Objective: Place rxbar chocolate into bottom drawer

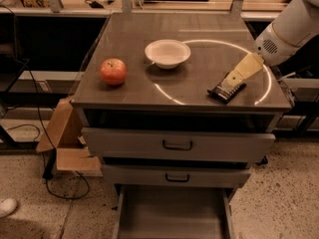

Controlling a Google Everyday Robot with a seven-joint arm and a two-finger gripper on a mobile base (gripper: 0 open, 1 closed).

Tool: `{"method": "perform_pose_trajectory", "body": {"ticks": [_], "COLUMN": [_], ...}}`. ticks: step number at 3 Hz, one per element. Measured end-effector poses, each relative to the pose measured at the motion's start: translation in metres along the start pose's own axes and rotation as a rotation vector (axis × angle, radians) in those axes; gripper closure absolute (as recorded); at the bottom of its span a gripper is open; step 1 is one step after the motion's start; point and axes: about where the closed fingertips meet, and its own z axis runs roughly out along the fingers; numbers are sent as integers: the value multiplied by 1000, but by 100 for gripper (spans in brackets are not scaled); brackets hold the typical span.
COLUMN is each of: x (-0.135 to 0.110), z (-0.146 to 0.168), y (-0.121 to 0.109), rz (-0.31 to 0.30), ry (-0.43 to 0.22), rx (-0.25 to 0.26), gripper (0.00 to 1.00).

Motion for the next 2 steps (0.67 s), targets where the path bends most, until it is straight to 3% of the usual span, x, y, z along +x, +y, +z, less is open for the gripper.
{"method": "perform_pose_trajectory", "body": {"ticks": [1,2], "x": [1,1], "z": [8,8], "y": [8,8], "rz": [-6,-6], "ry": [20,20], "rx": [-62,-62], "gripper": [0,0]}}
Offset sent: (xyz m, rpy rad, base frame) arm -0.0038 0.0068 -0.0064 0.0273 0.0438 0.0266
